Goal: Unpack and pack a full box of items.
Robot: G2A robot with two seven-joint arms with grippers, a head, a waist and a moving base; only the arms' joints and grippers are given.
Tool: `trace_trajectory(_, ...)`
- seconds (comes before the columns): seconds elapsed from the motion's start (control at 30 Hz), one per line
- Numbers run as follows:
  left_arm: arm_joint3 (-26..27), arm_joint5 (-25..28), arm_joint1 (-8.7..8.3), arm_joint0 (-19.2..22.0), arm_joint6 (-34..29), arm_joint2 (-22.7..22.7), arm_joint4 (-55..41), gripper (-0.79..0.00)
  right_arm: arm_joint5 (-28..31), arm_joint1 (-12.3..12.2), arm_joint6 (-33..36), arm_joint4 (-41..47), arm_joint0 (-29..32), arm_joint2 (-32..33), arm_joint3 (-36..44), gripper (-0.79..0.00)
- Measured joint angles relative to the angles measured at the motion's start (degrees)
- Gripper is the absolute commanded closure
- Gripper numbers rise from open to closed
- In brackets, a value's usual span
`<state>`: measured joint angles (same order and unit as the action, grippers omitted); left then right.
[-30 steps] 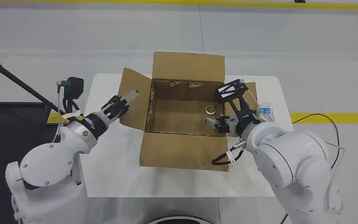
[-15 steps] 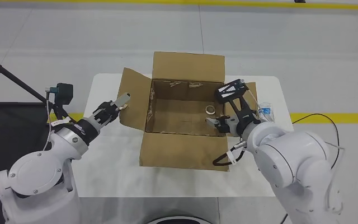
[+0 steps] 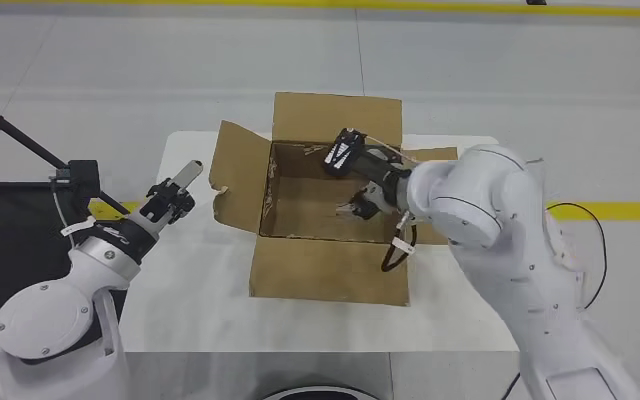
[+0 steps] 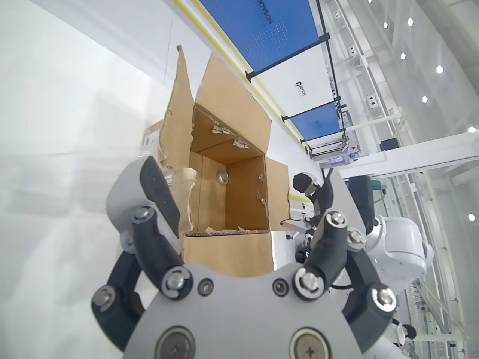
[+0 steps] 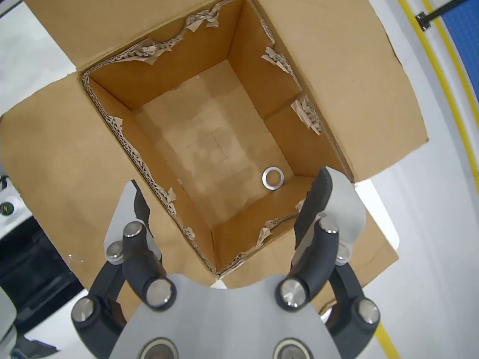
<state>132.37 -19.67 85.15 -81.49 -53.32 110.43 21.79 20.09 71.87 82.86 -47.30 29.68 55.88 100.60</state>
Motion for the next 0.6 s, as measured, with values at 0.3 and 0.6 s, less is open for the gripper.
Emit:
trace_trajectory(0.3, 0.4, 0.6, -0.70, -2.8, 2.1, 1.0, -3.1, -0.785, 6.4, -0.1, -5.0, 11.6, -12.6, -10.5, -19.0, -0.785)
trace_trajectory(0.6, 0.4, 0.6, -0.70, -2.8, 2.1, 1.0, -3.1, -0.785, 5.1, -0.1, -3.8, 12.4, -13.9, -11.1, -21.0, -0.785)
